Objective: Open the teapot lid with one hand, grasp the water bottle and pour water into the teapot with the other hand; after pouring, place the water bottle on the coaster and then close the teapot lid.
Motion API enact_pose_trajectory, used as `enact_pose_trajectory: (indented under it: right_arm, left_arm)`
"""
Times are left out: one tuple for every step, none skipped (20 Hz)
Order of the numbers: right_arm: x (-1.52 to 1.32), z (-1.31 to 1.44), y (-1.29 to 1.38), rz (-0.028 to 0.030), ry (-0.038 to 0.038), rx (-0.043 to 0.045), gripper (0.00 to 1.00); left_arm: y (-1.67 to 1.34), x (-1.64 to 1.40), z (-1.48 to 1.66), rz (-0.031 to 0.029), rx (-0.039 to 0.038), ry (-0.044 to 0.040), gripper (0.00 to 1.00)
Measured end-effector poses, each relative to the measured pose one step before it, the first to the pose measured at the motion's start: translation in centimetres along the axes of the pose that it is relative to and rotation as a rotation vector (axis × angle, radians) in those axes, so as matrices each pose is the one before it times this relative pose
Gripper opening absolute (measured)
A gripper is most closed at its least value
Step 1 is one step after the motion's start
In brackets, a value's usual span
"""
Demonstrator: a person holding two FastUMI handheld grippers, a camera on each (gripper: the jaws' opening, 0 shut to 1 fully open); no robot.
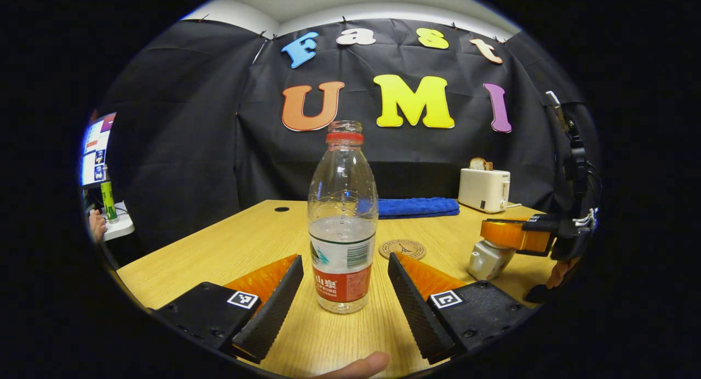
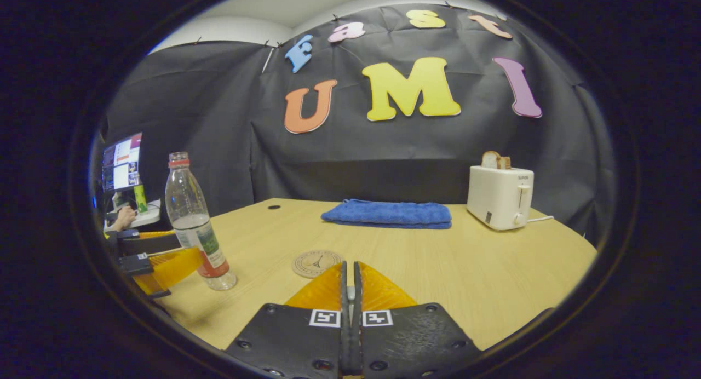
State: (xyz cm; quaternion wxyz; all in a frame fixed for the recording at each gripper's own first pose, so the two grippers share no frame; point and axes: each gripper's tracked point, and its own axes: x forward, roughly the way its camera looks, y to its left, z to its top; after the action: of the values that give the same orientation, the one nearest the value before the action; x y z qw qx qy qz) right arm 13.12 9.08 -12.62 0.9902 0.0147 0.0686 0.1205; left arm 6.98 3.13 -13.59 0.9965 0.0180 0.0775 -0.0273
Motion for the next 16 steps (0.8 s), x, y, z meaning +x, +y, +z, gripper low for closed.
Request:
enact_pose_trajectory:
  right_arm:
    - [-0.489,0.828,-0.015,0.00826,-0.01958,0.00078,0.0]
    - [-0.435,0.975,-0.188,-0.00231,-0.02189,-0.00959,0.0]
    - [-0.429,0.895,-0.352,-0.00831,-0.02101,-0.01636,0.0]
    - [-0.493,0.766,-0.217,-0.00322,-0.01365,-0.01529,0.0]
    - [-0.545,0.468,-0.069,0.00079,-0.00835,-0.00676,0.0]
    - [-0.58,0.534,-0.13,0.00418,-0.0075,0.00119,0.0]
    - [-0.495,0.32,-0.254,0.00039,-0.00518,-0.00061,0.0]
    - [-0.603,0.323,-0.586,-0.01121,-0.00742,-0.00267,0.0]
    - [-0.523,0.339,-0.715,-0.01459,-0.00998,-0.00467,0.0]
    - [-0.573,0.2,-0.673,-0.0136,-0.00884,-0.00587,0.0]
    - [-0.535,-0.117,-0.646,-0.01262,-0.00203,-0.00591,0.0]
    - [-0.473,-0.024,-0.718,-0.01005,-0.00083,0.00037,0.0]
    - [-0.55,0.058,-0.675,-0.00764,0.00014,0.00472,0.0]
    - [-0.561,0.059,-0.736,-0.00985,0.00132,0.00615,0.0]
    - [-0.505,-0.076,-0.761,-0.01145,0.00371,0.0063,0.0]
    - [-0.398,-0.099,-0.803,-0.00949,0.00436,0.00531,0.0]
  left_arm:
    - [-0.012,0.423,0.12,-0.00038,-0.00049,0.00049,0.98]
    - [-0.023,0.437,0.093,-0.00345,-0.00277,0.00094,0.98]
    - [0.282,0.377,-0.048,0.00054,-0.0049,0.00634,0.98]
    - [0.198,0.388,0.019,0.00267,-0.00576,0.00067,0.98]
    - [0.088,0.274,0.055,-0.00062,-0.00986,-0.00366,0.98]
    - [-0.006,0.29,0.182,-0.00481,-0.00853,-0.00492,0.98]
    - [-0.131,0.344,0.053,-0.00873,0.00064,-0.001,0.98]
    - [-0.163,0.22,-0.124,-0.01432,0.01317,0.0106,0.97]
    - [-0.128,-0.018,-0.316,-0.01398,0.00612,0.01557,0.93]
    - [0.267,-0.005,0.121,0.00842,0.00098,-0.0014,0.92]
    - [0.445,0.043,0.119,0.01013,0.00283,0.00115,0.81]
    - [0.183,-0.178,-0.117,0.01416,-0.00208,0.01295,0.8]
    - [-0.169,-0.28,-0.021,0.00762,0.00315,0.01189,0.8]
    - [-0.185,-0.344,0.059,0.00683,0.00973,0.0116,0.79]
    - [0.019,-0.282,0.224,0.01074,0.01696,0.00683,0.79]
    - [-0.07,-0.401,0.315,0.0168,0.03455,-0.00003,0.79]
